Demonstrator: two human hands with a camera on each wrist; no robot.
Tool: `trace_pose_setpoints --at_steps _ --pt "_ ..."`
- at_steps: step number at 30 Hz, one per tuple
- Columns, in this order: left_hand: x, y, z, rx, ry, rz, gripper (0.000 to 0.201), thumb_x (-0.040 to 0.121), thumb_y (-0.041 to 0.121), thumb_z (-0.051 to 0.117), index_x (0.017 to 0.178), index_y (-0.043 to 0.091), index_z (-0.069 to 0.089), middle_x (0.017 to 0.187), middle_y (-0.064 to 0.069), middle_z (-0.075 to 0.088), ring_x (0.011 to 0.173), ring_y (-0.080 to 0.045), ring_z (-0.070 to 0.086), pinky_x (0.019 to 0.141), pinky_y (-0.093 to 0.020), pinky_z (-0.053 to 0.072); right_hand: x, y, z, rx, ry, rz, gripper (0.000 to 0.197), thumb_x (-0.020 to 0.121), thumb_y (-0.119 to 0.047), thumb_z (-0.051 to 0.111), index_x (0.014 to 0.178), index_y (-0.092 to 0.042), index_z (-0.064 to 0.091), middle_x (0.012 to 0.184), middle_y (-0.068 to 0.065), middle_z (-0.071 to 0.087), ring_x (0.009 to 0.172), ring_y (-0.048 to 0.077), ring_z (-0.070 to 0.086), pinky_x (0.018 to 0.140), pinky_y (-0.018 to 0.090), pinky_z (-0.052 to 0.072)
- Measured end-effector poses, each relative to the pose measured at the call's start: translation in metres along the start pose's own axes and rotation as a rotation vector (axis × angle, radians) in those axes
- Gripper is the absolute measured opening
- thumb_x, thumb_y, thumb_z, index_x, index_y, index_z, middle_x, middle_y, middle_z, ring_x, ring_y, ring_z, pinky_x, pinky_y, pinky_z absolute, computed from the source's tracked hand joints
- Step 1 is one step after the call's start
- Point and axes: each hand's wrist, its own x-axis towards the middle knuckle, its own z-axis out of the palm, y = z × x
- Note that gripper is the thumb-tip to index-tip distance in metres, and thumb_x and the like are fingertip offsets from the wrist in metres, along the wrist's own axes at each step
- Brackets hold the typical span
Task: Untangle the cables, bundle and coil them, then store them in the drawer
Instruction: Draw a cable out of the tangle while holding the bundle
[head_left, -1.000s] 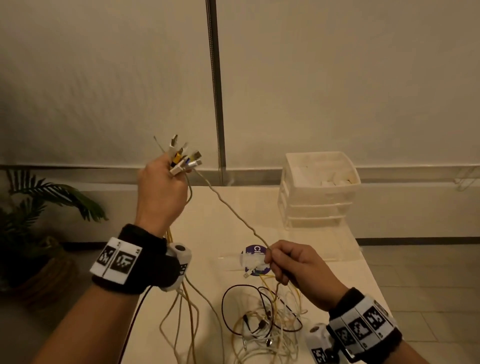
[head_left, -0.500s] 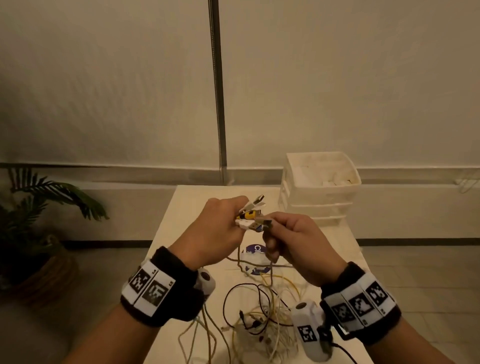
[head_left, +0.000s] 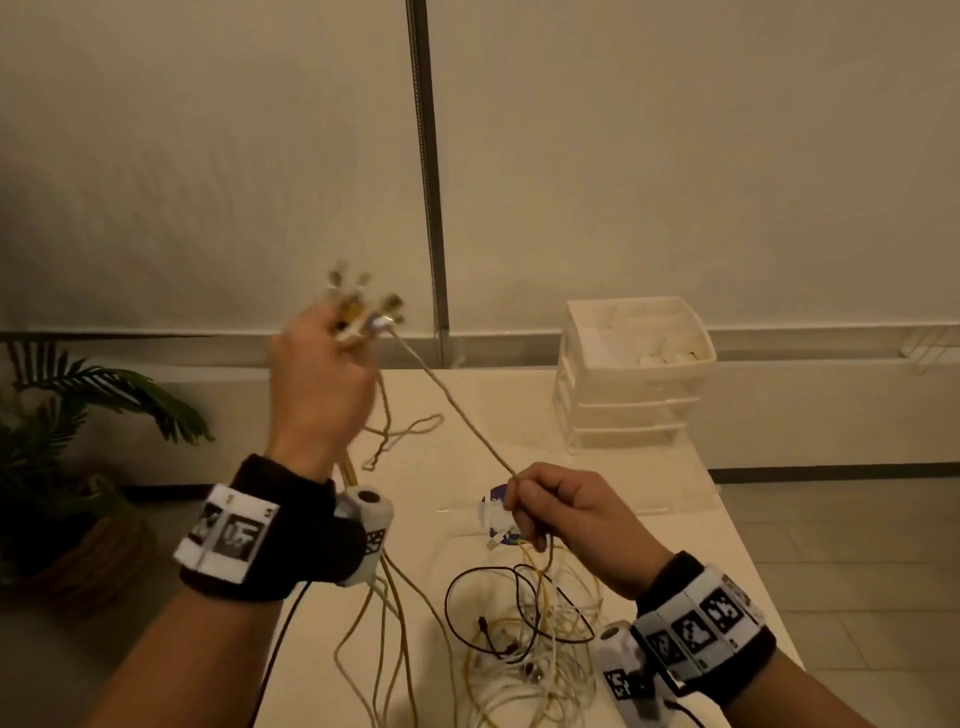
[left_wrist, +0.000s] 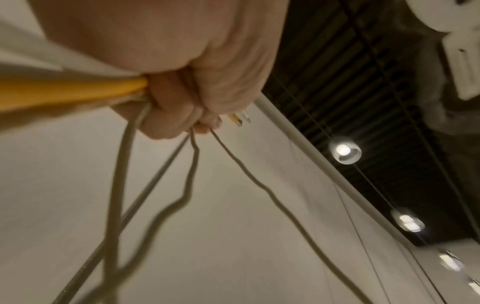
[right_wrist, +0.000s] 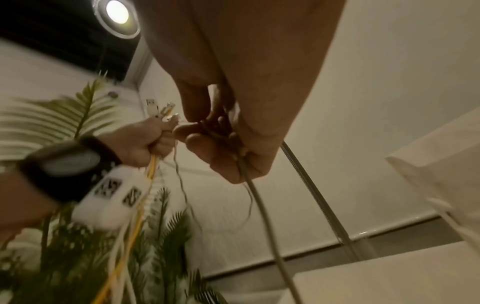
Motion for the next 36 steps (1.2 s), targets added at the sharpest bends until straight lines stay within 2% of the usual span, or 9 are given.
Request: trace_pose_setpoints --at_steps 4,9,12,15,18,21,25,33,36 --pt "0.014 -0.017 -0.016 -0.035 0.053 -0.048 0.011 0.096 0.015 0.057 0.100 0.013 0.066 0.090 0.001 0.063 0.081 -0.016 0.056 0.056 -0.013 0.034 -0.006 0.011 0.005 0.007 0.050 0.071 0.028 0.102 -0.016 0.043 0.081 -0.009 0.062 0.054 0.002 0.046 0.049 0.014 0.039 0.052 0.026 0.035" --pt "-0.016 -0.010 -0.011 -0.140 -0.024 0.201 0.024 0.092 0.018 0.064 0.116 0.017 0.060 0.078 0.013 0.062 0.067 -0.005 0.061 0.057 -0.012 0.046 0.003 -0.014 0.010 0.325 0.138 0.142 0.031 0.101 -0.014 0.040 0.078 -0.005 0.058 0.050 0.002 0.035 0.042 0.011 0.025 0.045 0.023 0.025" --pt "-0.039 0.002 0.002 -0.256 -0.435 0.337 0.033 0.083 0.011 0.064 0.116 0.015 0.064 0.094 0.020 0.069 0.087 0.008 0.067 0.075 -0.010 0.050 0.005 -0.037 0.013 0.304 0.063 0.135 0.030 0.101 -0.014 0.040 0.081 -0.001 0.058 0.050 0.002 0.035 0.042 0.012 0.024 0.047 0.024 0.022" --pt "-0.045 0.000 0.016 -0.162 -0.724 0.393 0.027 0.079 0.001 0.066 0.101 0.016 0.071 0.088 0.013 0.072 0.083 -0.005 0.068 0.073 -0.025 0.054 0.004 -0.055 0.017 0.281 0.024 0.106 0.029 0.101 -0.014 0.041 0.085 -0.001 0.063 0.050 0.001 0.034 0.045 0.013 0.022 0.050 0.029 0.017" --pt "-0.041 -0.008 0.019 -0.032 -0.690 0.413 0.014 0.080 0.003 0.060 0.076 0.017 0.062 0.065 0.005 0.063 0.060 -0.017 0.055 0.055 -0.040 0.044 0.002 -0.060 0.017 0.328 0.039 0.084 0.028 0.100 -0.014 0.042 0.081 -0.004 0.060 0.050 0.002 0.036 0.044 0.013 0.022 0.051 0.032 0.015" --pt "-0.034 -0.009 0.008 -0.033 -0.624 0.422 0.012 0.076 0.009 0.058 0.072 0.019 0.062 0.065 0.015 0.063 0.061 -0.012 0.057 0.053 -0.020 0.041 -0.003 -0.051 0.013 0.315 0.033 0.087 0.027 0.099 -0.016 0.044 0.083 -0.002 0.060 0.052 0.005 0.036 0.042 0.011 0.024 0.047 0.024 0.024" --pt "-0.017 -0.017 -0.013 -0.016 -0.413 0.388 0.019 0.074 0.004 0.059 0.073 0.021 0.068 0.065 0.028 0.056 0.065 0.010 0.056 0.056 -0.003 0.035 -0.025 -0.030 0.002 0.213 -0.001 0.132 0.027 0.093 -0.031 0.052 0.078 -0.011 0.062 0.054 0.001 0.033 0.048 0.012 0.024 0.050 0.027 0.023" --pt "-0.038 -0.020 -0.018 -0.124 -0.649 0.372 0.025 0.078 0.001 0.059 0.074 0.026 0.065 0.070 0.014 0.066 0.065 -0.012 0.061 0.057 -0.027 0.046 -0.089 -0.007 -0.014 0.138 -0.011 0.197 0.050 0.077 -0.054 0.068 0.086 -0.005 0.063 0.052 0.004 0.034 0.050 0.016 0.025 0.049 0.027 0.023" --pt "-0.039 -0.022 -0.024 -0.108 -0.663 0.399 0.021 0.079 0.006 0.057 0.075 0.026 0.063 0.068 0.015 0.062 0.063 -0.012 0.058 0.054 -0.023 0.042 -0.120 0.000 -0.023 0.110 -0.030 0.307 0.046 0.078 -0.050 0.068 0.085 -0.004 0.063 0.055 0.008 0.031 0.053 0.020 0.025 0.052 0.030 0.022"
